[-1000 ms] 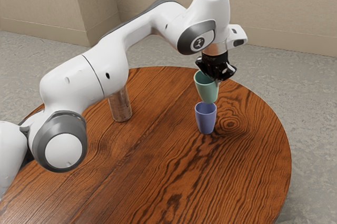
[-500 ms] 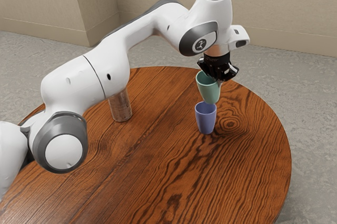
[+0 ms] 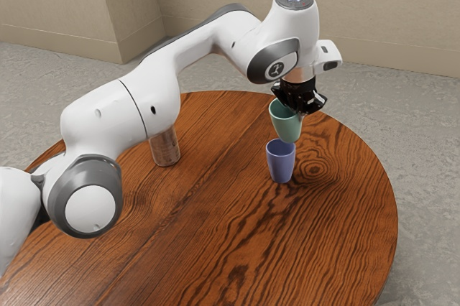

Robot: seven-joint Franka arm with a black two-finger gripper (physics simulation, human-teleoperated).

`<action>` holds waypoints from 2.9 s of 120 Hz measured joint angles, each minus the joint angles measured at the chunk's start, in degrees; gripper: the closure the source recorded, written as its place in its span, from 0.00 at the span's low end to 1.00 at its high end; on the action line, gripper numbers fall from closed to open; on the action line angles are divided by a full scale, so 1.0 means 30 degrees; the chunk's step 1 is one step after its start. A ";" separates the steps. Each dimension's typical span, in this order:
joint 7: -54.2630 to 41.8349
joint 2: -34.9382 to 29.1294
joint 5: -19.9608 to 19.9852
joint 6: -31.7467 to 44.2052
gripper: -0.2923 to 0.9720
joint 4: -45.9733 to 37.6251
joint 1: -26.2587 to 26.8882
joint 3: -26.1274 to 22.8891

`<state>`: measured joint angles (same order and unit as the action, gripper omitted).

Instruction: Place the left cup onto the right cup

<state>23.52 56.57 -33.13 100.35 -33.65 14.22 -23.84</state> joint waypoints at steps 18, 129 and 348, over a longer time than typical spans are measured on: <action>0.0020 0.0012 0.0007 0.0032 0.85 -0.0072 -0.0021 0.0034; 0.0055 0.0384 0.0015 -0.0471 0.85 -0.0070 -0.0012 0.0040; 0.0004 0.0700 -0.0014 -0.0739 0.85 -0.0021 -0.0230 0.0164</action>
<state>23.53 58.67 -33.17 98.13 -33.71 13.53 -23.35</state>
